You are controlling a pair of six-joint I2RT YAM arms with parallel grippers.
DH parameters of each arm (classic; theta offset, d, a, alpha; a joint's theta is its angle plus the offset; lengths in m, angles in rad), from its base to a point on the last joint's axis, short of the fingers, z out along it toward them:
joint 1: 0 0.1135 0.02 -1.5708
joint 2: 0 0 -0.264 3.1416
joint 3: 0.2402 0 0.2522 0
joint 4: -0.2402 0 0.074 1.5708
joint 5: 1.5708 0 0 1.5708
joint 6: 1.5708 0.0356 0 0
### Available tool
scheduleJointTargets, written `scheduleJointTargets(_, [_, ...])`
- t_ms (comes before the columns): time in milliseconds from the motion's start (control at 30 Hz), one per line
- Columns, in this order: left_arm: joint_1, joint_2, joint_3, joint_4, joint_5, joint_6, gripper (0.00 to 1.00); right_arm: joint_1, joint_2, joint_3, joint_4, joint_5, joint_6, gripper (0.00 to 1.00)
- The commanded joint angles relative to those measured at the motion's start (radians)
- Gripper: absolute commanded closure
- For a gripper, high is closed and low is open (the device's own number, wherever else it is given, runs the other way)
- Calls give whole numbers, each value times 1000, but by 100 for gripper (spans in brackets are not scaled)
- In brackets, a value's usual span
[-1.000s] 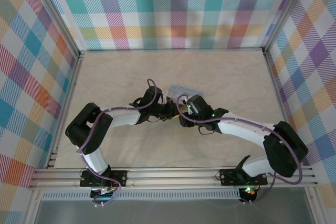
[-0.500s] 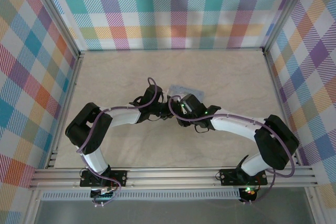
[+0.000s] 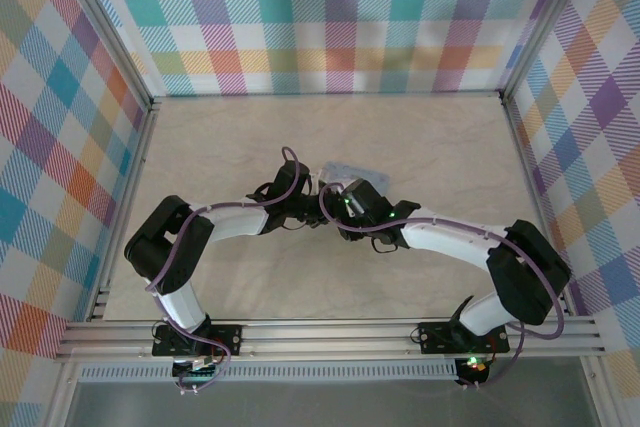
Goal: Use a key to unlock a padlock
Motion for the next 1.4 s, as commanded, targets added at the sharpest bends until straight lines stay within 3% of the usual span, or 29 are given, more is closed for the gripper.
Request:
scheduleJointTargets(0, [-10, -4, 21, -5, 43, 19, 100, 13, -30, 41, -1, 44, -19, 60])
scheduleJointTargets(200, [-10, -3, 22, -4, 44, 19, 100, 22, -18, 58, -11, 47, -29, 68])
scheduleJointTargets(367, [-10, -5, 25, -6, 45, 19, 100, 24, -13, 60, -11, 35, -39, 95])
scheduleJointTargets(433, [-10, -5, 26, -7, 45, 22, 100, 24, -14, 59, -10, 28, -44, 100])
scheduleJointTargets(600, [-9, -6, 23, -20, 41, 33, 99, 24, -11, 57, -9, 20, -40, 98])
scheduleJointTargets(800, [-9, -10, -3, -40, 17, 37, 87, 25, -13, 34, 13, -17, -21, 98])
scheduleJointTargets(867, [-9, -10, -6, -71, 4, 54, 87, 24, -11, 29, 7, -20, 0, 76])
scheduleJointTargets(967, [-9, -8, -18, -104, -21, 79, 86, 24, -28, 0, 16, -26, 28, 67])
scheduleJointTargets(1267, [-12, -13, -71, -165, -96, 124, 83, 24, -94, -103, 57, -59, 136, 65])
scheduleJointTargets(1367, [-19, -38, -64, -251, -156, 165, 77, 23, -81, -120, 57, -27, 169, 66])
